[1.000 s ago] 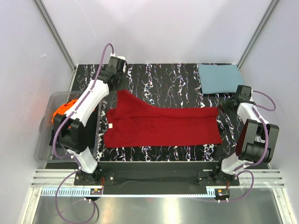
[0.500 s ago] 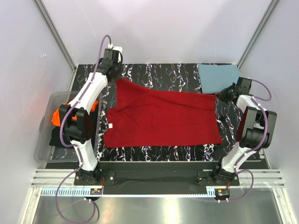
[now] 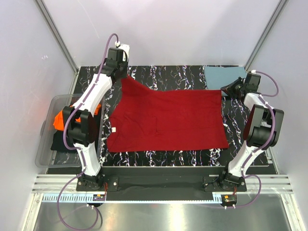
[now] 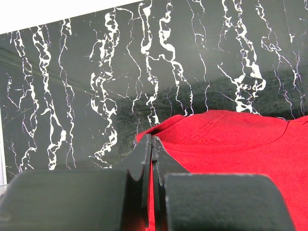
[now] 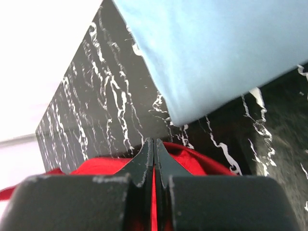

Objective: Fold and stack the t-shirts
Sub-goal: Fold the tshirt

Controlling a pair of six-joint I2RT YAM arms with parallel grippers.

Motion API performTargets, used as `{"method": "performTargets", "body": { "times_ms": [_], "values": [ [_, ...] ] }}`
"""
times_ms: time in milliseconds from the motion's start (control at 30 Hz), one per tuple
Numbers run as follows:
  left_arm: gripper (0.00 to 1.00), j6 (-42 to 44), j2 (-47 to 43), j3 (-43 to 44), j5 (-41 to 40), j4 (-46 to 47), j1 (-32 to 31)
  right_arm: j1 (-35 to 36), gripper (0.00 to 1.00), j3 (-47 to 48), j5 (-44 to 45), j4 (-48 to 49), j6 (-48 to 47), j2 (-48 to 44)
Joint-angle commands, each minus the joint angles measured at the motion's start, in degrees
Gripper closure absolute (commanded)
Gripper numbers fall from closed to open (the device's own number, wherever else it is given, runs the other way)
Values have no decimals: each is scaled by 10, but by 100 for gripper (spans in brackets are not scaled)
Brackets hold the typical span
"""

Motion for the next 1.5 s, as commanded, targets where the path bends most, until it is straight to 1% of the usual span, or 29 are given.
{"method": "performTargets", "body": {
  "times_ms": [0, 200, 333, 400, 433, 500, 533, 567, 733, 800, 967, 1067, 1300, 1467],
  "values": [
    [100, 12, -17, 1, 7, 44, 1, 2, 100, 32, -42, 35, -43, 17],
    [100, 10, -40, -28, 7, 43, 1, 2, 100, 30, -63, 34, -63, 20],
    [100, -5, -79, -81, 8, 41, 0, 2, 100, 4, -67, 23, -65, 2],
    [100, -6, -107, -104, 20, 40, 0, 2, 100, -7, -50, 13, -66, -15],
    [100, -10, -118, -128, 25, 38, 0, 1, 100, -17, -45, -15, -69, -20],
    [100, -11, -141, -151, 40, 28, 0, 1, 100, -30, -24, -31, -74, -37],
    [100, -27, -148, -164, 40, 18, 0, 1, 100, -44, -18, -40, -80, -43],
    [100, -30, -160, -169, 40, -2, -1, 0, 100, -51, -13, -42, -84, -54],
    [100, -37, -207, -228, 33, -22, 0, -2, 100, -87, 8, -61, -104, -87],
    [100, -42, -227, -250, 35, -33, -1, -3, 100, -94, 29, -71, -107, -104],
    [100, -60, -272, -284, 70, -53, -5, -8, 100, -118, 54, -98, -119, -136],
    [100, -70, -282, -303, 83, -67, -11, -8, 100, -129, 67, -113, -126, -160],
    [100, -87, -280, -334, 84, -116, -34, -9, 100, -158, 135, -171, -150, -194],
    [100, -101, -280, -343, 28, -148, -43, -10, 100, -175, 134, -183, -149, -201]
  ]
}}
